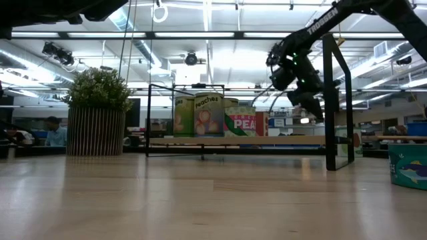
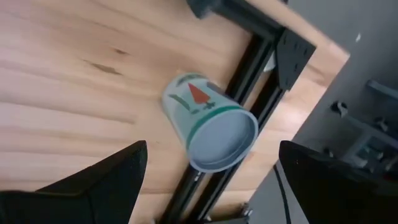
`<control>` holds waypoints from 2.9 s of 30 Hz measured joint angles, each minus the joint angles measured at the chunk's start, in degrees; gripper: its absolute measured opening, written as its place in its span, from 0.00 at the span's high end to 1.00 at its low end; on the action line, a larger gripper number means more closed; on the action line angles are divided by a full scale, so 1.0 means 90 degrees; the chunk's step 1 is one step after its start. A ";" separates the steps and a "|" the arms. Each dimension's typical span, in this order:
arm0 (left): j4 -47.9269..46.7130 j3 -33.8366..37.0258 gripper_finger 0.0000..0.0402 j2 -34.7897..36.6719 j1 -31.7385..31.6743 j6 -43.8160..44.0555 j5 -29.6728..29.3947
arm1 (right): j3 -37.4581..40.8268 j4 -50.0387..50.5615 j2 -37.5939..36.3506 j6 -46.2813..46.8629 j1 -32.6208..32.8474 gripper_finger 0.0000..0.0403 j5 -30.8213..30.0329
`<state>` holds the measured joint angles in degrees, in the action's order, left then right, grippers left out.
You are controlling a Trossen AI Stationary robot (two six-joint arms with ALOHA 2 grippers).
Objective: Pick and place cans onto a shelf
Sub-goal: Put the canned mixed vegetables on the shelf
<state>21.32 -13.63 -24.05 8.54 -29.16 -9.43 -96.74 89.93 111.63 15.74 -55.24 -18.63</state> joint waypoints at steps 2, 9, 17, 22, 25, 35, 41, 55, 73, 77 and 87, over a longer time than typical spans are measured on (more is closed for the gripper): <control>-0.0024 0.0000 0.01 0.0002 0.0000 0.0029 0.0000 | 0.0248 -0.0073 -0.0009 0.0001 -0.0092 0.08 -0.0012; -0.0069 0.0000 0.01 0.0001 0.0000 0.0181 0.0001 | 0.0879 -0.0811 0.0001 -0.0131 -0.0448 0.08 0.0006; -0.0071 0.0000 0.01 0.0000 0.0000 0.0173 0.0002 | 0.0905 -0.0888 0.0014 0.0287 -0.0498 0.09 -0.0165; -0.0072 0.0000 0.01 0.0001 0.0000 0.0206 0.0000 | 0.1002 -0.0900 0.0096 0.0622 -0.0491 0.11 -0.0296; -0.0070 0.0000 0.01 0.0000 0.0000 0.0286 0.0000 | 0.1120 -0.1016 0.0098 0.0626 -0.0503 0.12 -0.0188; -0.0070 0.0000 0.01 0.0001 0.0000 0.0283 0.0001 | 0.1501 -0.0944 0.0082 0.0626 -0.0350 0.13 0.0100; -0.0069 0.0000 0.01 0.0001 0.0000 0.0286 0.0000 | 0.1659 -0.0863 0.0079 0.0780 0.0289 0.13 0.0273; -0.0070 0.0000 0.01 0.0000 0.0000 0.0339 0.0002 | 0.1699 -0.0313 0.0079 0.0367 0.0664 0.12 0.0755; -0.0362 0.0000 0.01 0.0001 0.0000 0.0344 0.0000 | 0.2944 -0.1594 0.0074 0.0441 0.0534 0.02 0.1127; -0.0361 0.0000 0.01 0.0002 0.0000 0.0344 0.0000 | 0.3193 -0.1603 0.0074 0.0426 0.0534 0.06 0.0986; -0.0356 0.0000 0.01 0.0000 0.0000 0.0344 0.0002 | 0.3098 -0.1554 0.0074 0.0312 0.0538 0.20 0.0964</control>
<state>18.11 -13.63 -24.05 8.54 -26.06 -9.41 -68.86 75.94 112.29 18.55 -50.39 -9.96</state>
